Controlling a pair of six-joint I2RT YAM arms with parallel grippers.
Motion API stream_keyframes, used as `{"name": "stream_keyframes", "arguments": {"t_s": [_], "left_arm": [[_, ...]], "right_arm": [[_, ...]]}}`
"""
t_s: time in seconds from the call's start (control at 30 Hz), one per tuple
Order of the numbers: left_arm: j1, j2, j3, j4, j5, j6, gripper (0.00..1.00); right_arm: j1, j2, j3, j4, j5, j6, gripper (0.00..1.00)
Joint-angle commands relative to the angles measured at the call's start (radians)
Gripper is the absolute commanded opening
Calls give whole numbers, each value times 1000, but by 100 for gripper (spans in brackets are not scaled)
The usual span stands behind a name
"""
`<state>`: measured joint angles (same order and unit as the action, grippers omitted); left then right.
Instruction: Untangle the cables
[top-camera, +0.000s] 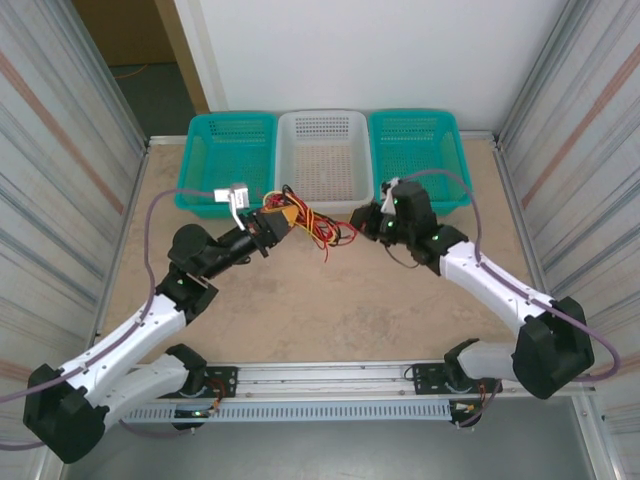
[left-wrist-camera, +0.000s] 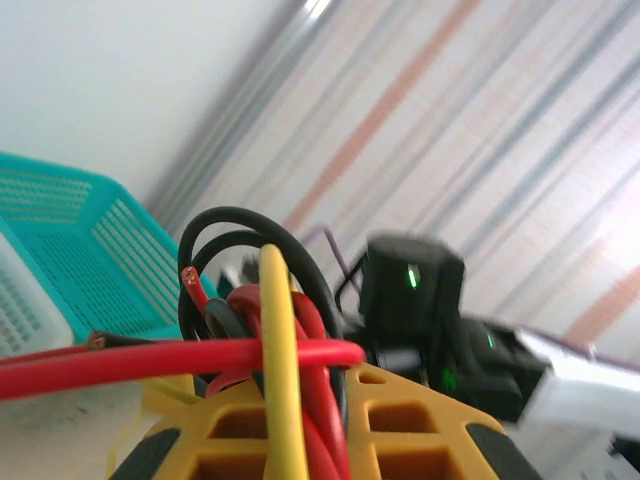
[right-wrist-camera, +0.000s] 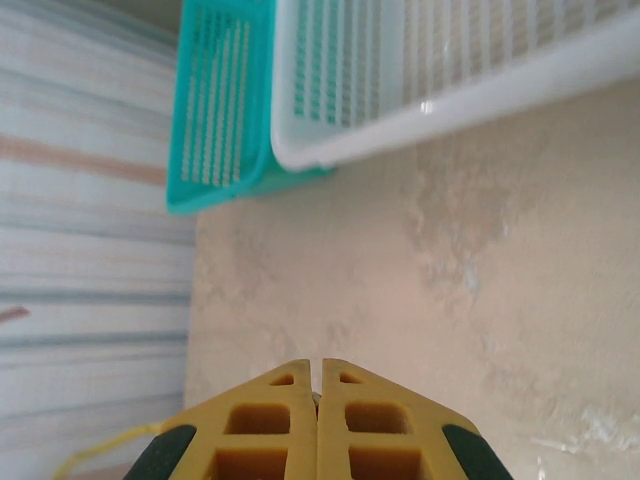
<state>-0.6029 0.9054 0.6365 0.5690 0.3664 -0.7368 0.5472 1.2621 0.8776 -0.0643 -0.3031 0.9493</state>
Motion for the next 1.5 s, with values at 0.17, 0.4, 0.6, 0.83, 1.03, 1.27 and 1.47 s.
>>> {"name": "stream_keyframes", "arguments": {"t_s": [0.17, 0.4, 0.6, 0.83, 1.03, 1.27, 1.47], "left_arm": [[26, -63, 5, 5, -467, 74, 0], [137, -111, -6, -159, -526, 21, 0], [250, -187, -25, -375, -542, 52, 0], [373, -260, -66, -613, -516, 14, 0], [382, -258, -64, -745, -477, 48, 0], [264, -125, -70, -606, -229, 51, 0], [-77, 52, -8, -558, -392, 107, 0]], "right_arm": [[129, -193, -151, 92, 156, 73, 0], [40, -455, -224, -120, 202, 54, 0], [-295, -724, -147, -378, 131, -6, 0], [-661, -607, 93, -577, -62, -113, 0], [-769, -515, 234, -605, -86, -155, 0], [-771, -471, 294, -625, -73, -182, 0], [-771, -466, 312, -657, -55, -218, 0]]}}
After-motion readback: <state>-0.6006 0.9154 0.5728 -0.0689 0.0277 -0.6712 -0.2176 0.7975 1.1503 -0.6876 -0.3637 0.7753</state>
